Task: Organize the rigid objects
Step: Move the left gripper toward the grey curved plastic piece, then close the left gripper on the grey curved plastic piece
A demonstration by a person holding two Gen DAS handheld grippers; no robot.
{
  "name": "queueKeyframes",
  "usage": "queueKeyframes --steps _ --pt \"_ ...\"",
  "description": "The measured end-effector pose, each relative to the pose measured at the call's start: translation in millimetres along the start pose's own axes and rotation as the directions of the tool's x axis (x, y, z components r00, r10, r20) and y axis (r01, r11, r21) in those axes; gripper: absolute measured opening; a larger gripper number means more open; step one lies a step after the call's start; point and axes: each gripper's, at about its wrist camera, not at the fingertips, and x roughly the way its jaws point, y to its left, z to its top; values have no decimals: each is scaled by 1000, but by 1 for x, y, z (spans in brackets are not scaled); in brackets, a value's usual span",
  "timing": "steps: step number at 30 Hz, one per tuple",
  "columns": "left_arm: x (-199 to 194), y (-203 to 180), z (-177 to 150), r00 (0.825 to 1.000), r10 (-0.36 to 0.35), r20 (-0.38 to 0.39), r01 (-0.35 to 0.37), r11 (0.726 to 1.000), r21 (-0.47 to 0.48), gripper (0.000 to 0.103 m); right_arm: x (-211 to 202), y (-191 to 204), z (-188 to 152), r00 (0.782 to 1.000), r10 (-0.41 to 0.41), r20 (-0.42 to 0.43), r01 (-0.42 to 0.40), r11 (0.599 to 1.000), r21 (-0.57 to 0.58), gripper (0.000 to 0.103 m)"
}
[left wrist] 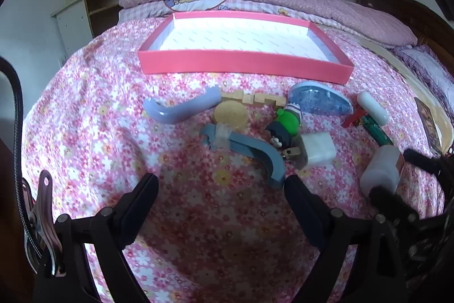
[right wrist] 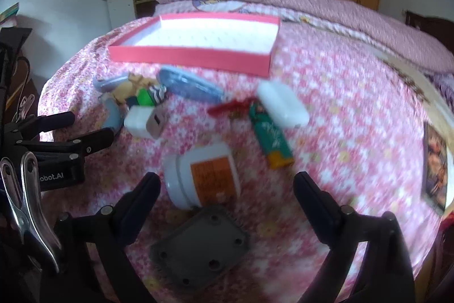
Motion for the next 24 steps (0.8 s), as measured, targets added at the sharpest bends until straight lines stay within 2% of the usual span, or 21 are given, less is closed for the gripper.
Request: queueKeyframes --steps 4,8,17,24 --pt "-8 2 3 1000 -7 24 6 1000 11 94 -5 -8 10 1000 5 20 -5 1000 -22 97" --pt "-12 6 5 999 -17 32 17 1000 7 94 -2 -17 14 999 35 2 -35 999 15 96" --pt "-9 9 3 998 -61 21 61 998 -5 92 -5 -16 2 997 79 -8 -79 996 46 95" --pt "-12 27 4 999 -28 42 30 999 -32 92 -12 -15 -1 996 90 4 -90 995 39 95"
